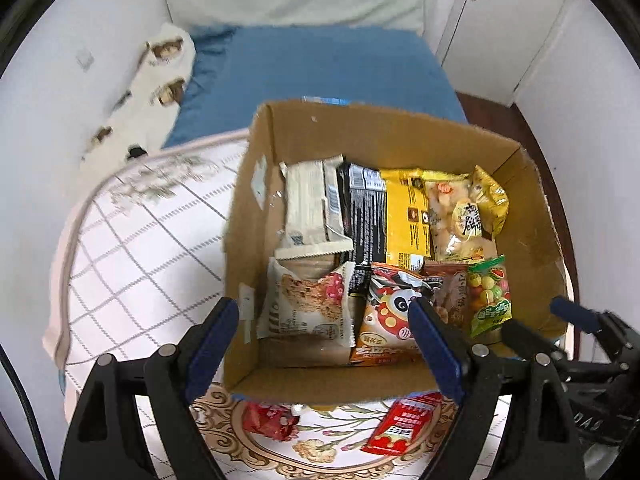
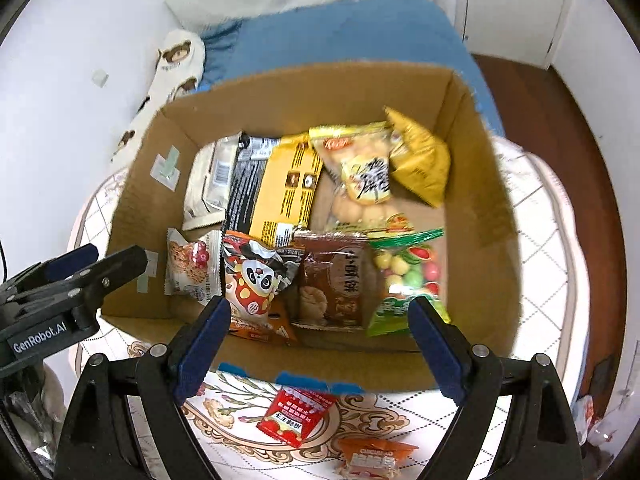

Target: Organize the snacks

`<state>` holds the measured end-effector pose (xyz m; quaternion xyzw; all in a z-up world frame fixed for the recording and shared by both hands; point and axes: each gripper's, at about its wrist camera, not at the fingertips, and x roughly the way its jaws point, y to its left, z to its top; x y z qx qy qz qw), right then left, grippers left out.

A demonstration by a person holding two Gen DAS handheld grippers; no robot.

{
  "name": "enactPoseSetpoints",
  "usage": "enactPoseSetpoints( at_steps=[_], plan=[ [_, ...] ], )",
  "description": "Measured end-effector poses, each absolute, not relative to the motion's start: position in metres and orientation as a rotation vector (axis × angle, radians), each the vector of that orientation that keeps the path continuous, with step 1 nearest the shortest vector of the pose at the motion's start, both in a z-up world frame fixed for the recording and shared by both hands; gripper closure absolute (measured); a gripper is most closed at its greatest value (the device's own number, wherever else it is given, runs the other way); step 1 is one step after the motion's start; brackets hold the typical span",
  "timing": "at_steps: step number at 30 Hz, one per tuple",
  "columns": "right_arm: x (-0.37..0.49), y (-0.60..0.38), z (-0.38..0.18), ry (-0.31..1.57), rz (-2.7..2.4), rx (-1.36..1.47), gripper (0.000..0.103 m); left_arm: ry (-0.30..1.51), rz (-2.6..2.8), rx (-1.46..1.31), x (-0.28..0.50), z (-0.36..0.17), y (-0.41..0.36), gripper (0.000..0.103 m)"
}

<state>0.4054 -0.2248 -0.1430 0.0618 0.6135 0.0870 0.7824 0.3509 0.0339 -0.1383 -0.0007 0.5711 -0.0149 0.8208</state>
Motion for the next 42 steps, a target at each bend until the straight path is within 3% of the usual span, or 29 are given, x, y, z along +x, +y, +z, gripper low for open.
enactPoseSetpoints(
  at_steps=[13,26,31,42],
  plan=[
    [0.341,-0.223,-0.066,1.113,0.155,0.074,0.011,0.979,-0.03,0.041,0.276,-0.075,0.032,0.016],
    [0.289,-0.238,-0.017,1.005,0.142,0.123,0.011,0.9,-0.042,0.02,0.224,-0.044,0.024,0.016],
    [0.271,-0.254,-0.063,1.155,0.137,0.206,0.011,1.012,-0.032,0.042,0.216,-0.085,0.016,0.016],
    [0.228,-0.275,-0.25,1.522,0.084,0.322,0.012,1.389,-0.154,0.207,0.234,-0.245,-0.047,0.017]
  ],
)
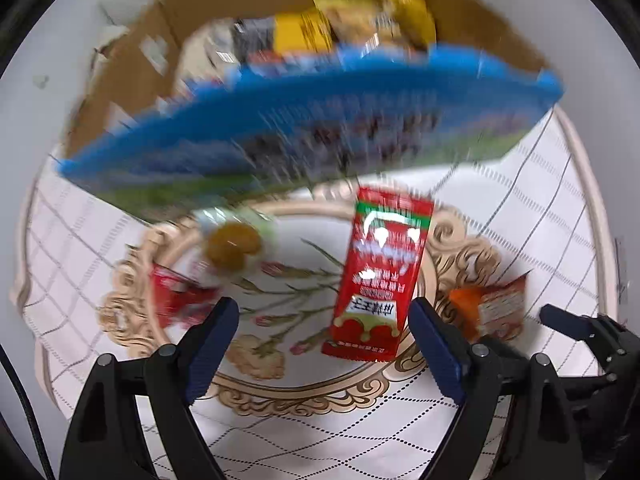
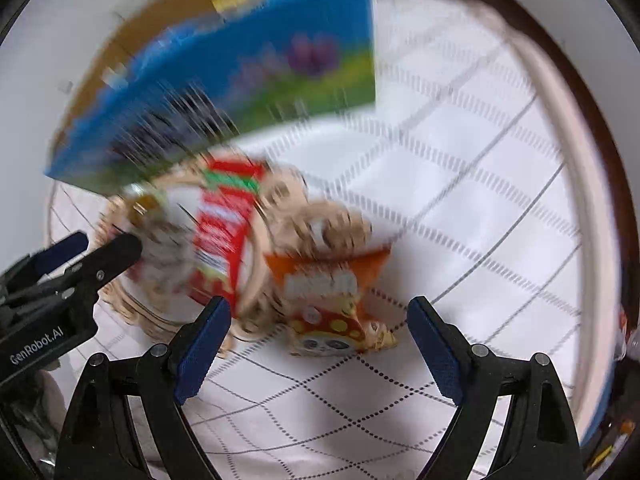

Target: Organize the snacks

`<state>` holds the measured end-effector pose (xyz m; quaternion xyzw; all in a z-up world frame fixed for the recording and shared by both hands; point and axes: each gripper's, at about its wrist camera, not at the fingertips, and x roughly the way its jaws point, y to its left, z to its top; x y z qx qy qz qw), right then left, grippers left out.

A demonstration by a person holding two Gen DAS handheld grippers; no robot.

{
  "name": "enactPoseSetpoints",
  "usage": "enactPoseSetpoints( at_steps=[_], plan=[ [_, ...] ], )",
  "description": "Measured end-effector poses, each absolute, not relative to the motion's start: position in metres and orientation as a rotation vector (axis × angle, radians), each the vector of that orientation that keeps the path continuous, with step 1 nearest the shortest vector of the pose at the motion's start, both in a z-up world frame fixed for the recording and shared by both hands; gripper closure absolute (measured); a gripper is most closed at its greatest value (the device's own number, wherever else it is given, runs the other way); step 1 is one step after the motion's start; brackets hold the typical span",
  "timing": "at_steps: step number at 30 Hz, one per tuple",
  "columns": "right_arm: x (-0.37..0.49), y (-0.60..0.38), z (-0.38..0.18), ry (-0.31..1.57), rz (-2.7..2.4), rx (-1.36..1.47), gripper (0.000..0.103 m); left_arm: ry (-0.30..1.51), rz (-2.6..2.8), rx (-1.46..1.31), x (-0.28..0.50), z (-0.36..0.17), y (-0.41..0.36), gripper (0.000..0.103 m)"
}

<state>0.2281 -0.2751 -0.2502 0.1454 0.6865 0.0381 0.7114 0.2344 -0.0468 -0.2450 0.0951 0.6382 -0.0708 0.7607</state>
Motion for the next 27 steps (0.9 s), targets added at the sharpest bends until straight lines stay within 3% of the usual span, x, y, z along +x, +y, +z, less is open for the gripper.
enactPoseSetpoints(
  at_steps=[1,2,3,4,10,11,12,14,27],
  plan=[
    [0.227,-0.274,-0.26,1.534,0.093,0.323,0.015,1.404,-0.161,0.221,0.235,-0.254,-0.051,0.017],
    [0.225,-0.272,-0.27,1.549,0.101,0.327,0.027,1.408,-0.16,0.24,0.235,-0.26,-0.055,0.017],
    [0.223,-0.27,-0.279,1.564,0.114,0.326,0.048,1.414,-0.165,0.26,0.236,-0.266,-0.059,0.017],
    [0.221,-0.271,-0.284,1.571,0.117,0.328,0.051,1.426,-0.173,0.28,0.237,-0.272,-0.064,0.017],
    [0.206,-0.294,-0.281,1.595,0.073,0.341,0.051,1.481,-0.231,0.388,0.243,-0.305,-0.1,0.017],
    [0.205,-0.299,-0.282,1.602,0.068,0.344,0.051,1.478,-0.241,0.392,0.242,-0.309,-0.105,0.023],
    [0.205,-0.302,-0.284,1.607,0.067,0.348,0.051,1.473,-0.248,0.398,0.241,-0.311,-0.108,0.039],
    [0.205,-0.305,-0.287,1.622,0.07,0.357,0.051,1.47,-0.247,0.4,0.236,-0.314,-0.111,0.052],
    [0.211,-0.24,-0.301,1.74,0.262,0.216,0.051,1.668,-0.056,-0.052,0.17,-0.332,-0.006,0.051]
  ],
)
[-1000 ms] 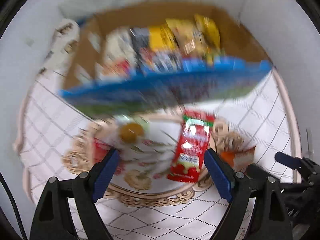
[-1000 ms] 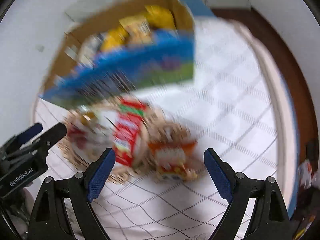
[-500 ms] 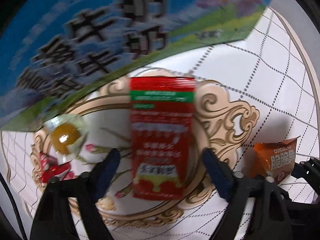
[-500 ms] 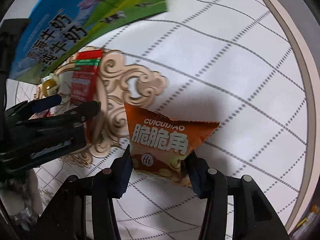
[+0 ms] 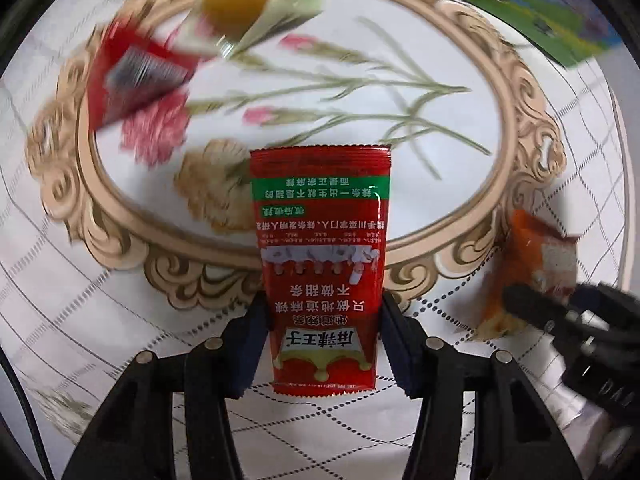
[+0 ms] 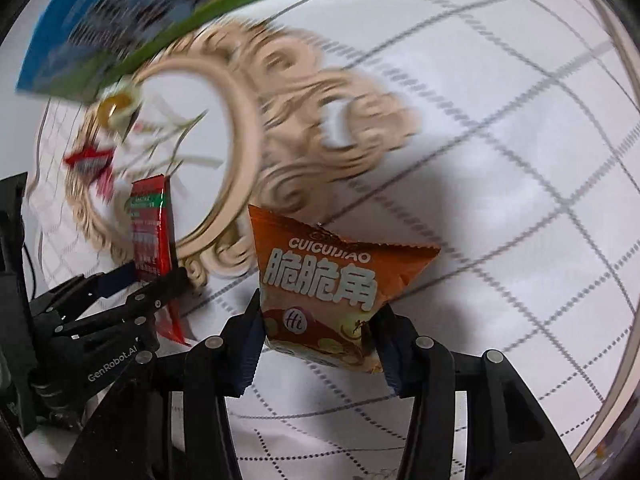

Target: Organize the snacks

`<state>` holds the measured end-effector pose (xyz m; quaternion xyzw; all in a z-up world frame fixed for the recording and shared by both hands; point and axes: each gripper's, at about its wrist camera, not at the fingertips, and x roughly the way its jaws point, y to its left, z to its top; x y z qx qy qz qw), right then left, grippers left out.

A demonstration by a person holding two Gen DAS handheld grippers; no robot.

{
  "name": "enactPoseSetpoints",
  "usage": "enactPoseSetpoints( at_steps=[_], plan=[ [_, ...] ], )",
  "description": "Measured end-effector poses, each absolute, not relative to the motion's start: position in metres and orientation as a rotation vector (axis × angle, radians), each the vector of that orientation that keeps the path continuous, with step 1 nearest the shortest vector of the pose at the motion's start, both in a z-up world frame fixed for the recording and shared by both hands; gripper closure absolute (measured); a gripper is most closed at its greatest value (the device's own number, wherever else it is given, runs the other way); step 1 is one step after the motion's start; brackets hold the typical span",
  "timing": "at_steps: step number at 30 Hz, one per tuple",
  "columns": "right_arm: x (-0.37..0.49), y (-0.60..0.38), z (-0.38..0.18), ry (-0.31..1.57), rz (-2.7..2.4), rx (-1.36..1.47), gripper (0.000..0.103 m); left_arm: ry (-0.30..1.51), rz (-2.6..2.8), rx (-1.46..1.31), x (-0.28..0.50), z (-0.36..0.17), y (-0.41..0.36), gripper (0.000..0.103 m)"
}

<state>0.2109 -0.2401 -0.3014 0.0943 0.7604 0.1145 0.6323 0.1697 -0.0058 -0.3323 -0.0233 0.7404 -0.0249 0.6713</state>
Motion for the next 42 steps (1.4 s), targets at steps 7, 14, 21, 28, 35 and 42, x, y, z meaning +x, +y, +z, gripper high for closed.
enactPoseSetpoints(
  at_steps=[7,14,21,28,35,42],
  plan=[
    [0.209,-0.226,-0.314,1.777,0.24,0.209,0.042,1.672,-0.077,-0.052,0.178,-0.347,-0.007,0.047],
    [0.19,-0.251,-0.302,1.708,0.212,0.222,0.054,1.598,-0.076,0.019,0.192,-0.312,-0.017,0.061],
    [0.205,-0.263,-0.252,1.649,0.27,0.331,0.055,1.485,-0.156,0.003,0.204,-0.242,-0.031,0.061],
    [0.261,-0.279,-0.154,1.49,0.37,0.363,0.056,1.331,-0.267,-0.068,0.253,-0.145,-0.044,0.061],
    [0.359,-0.274,-0.089,1.374,0.393,0.263,0.056,1.278,-0.26,-0.093,0.341,-0.107,-0.03,0.061],
    [0.467,-0.233,-0.129,1.477,0.327,0.174,0.056,1.411,-0.194,-0.071,0.438,-0.147,-0.018,0.061]
  ],
)
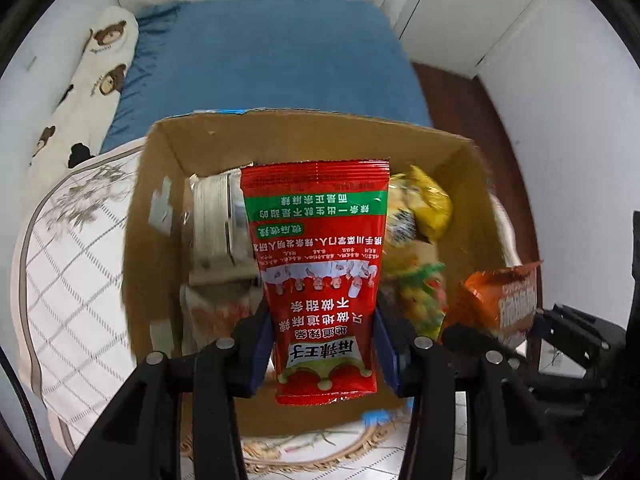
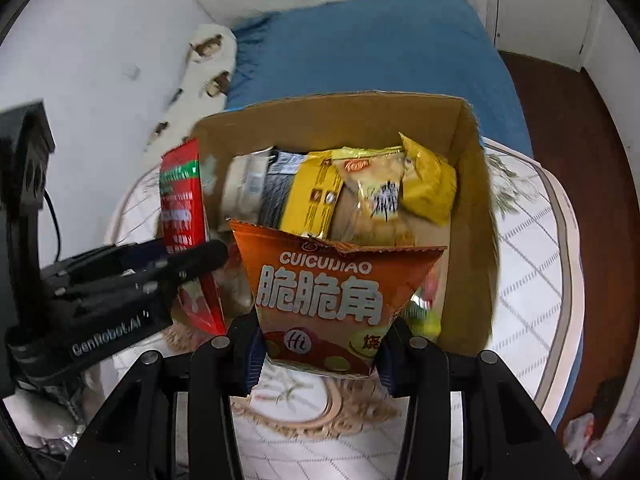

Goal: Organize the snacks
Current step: 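Carry both packets into the box and open both tools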

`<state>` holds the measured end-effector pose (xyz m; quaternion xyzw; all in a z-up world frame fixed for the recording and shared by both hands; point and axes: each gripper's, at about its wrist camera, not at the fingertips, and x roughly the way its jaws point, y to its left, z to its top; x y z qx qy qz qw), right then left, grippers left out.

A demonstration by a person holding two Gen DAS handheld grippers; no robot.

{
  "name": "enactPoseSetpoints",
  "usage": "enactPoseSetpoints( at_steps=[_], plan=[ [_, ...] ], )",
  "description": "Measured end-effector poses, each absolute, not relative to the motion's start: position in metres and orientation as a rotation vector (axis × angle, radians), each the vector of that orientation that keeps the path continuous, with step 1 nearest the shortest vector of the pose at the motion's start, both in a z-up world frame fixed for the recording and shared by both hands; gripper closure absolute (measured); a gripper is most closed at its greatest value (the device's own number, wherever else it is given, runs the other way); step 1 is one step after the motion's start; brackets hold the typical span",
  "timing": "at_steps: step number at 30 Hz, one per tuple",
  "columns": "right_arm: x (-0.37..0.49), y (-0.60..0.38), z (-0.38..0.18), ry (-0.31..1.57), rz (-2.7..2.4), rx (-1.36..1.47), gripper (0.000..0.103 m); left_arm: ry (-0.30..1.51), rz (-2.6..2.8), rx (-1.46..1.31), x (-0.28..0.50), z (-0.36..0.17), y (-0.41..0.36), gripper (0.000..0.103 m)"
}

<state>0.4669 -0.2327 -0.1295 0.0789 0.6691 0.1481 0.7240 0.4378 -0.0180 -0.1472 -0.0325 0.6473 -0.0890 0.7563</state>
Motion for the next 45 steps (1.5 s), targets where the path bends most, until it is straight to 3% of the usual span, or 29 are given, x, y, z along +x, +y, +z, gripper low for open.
enactPoseSetpoints(
  at_steps=[8,10,12,13,17,45],
  plan=[
    [0.502,-0.216,-0.198,1.622,0.278,0.195,0.055,1.564,-0.136,-0.029,0.492,-0.213,-0.011,0.058],
    [0.505,-0.218,-0.212,1.661,0.266,0.213,0.052,1.592,-0.12,-0.043,0.496,-0.225,-0.007,0.048],
    [0.507,-0.218,-0.219,1.665,0.257,0.204,0.023,1.61,-0.112,-0.059,0.497,-0.233,-0.004,0.027],
    [0.507,-0.218,-0.221,1.661,0.252,0.198,0.017,1.604,-0.111,-0.058,0.496,-0.234,-0.003,0.025],
    [0.504,-0.224,-0.224,1.65,0.241,0.218,0.016,1.565,-0.117,-0.035,0.491,-0.232,-0.003,0.016],
    [0.407,-0.238,-0.113,1.27,0.171,0.103,0.016,1.087,-0.062,0.015,0.344,-0.103,0.014,0.015]
  ],
)
